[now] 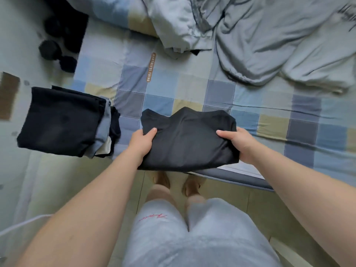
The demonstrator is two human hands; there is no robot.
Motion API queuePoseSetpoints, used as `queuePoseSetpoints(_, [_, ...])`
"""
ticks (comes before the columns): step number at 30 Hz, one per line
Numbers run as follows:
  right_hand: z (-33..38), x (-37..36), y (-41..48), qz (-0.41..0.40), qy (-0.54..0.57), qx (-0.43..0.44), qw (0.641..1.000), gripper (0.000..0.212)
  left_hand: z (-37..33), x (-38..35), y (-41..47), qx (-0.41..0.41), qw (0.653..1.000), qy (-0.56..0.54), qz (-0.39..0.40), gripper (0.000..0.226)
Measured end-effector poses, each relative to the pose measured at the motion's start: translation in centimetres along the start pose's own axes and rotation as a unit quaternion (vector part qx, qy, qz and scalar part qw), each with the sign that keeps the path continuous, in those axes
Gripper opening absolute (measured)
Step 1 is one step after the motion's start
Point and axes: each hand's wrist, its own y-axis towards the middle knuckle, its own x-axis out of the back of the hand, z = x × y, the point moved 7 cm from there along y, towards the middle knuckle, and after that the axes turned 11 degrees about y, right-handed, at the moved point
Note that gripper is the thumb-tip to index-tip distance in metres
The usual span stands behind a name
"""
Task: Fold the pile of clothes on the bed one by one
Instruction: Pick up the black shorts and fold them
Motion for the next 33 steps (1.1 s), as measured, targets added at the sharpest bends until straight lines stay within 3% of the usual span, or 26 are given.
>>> queuePoseSetpoints(8, [2.6,-13.8,-5.2,0.039,-0.031,0.042,0.998,0.031,2.6,13.7,-2.8,-0.002,0.987,-0.141,-0.084,0.024])
queuePoseSetpoints(13, [1.0,-24.4,-5.0,0.035,-0.04,0.045,0.998,0.031,5.4,23.4,0.2,-0.005,0.985,-0.144,-0.09,0.028])
queuePoseSetpoints(19, [-1.4,-35.2,-3.9,0.007,-0.011,0.065,0.998,0.033,5.4,34.4,6.5,-0.072,0.993,-0.07,-0.07,0.016])
queuePoseSetpoints(24, [-4.6,-42.3,-1.5,0.005,0.004,0.08,0.997,0.029,5.8,41.8,11.8,-0.138,0.981,0.033,-0.133,0.013])
queuePoseSetpoints(29, [-13.2,-48.0,4.3,0.001,-0.065,-0.008,0.998,0.032,10.9,44.9,19.2,-0.099,0.961,0.19,-0.177,0.021])
queuePoseSetpoints(33, [-18.4,-49.5,7.5,-0.025,-0.128,-0.083,0.988,0.043,15.6,44.6,23.6,-0.062,0.959,0.216,-0.171,0.025])
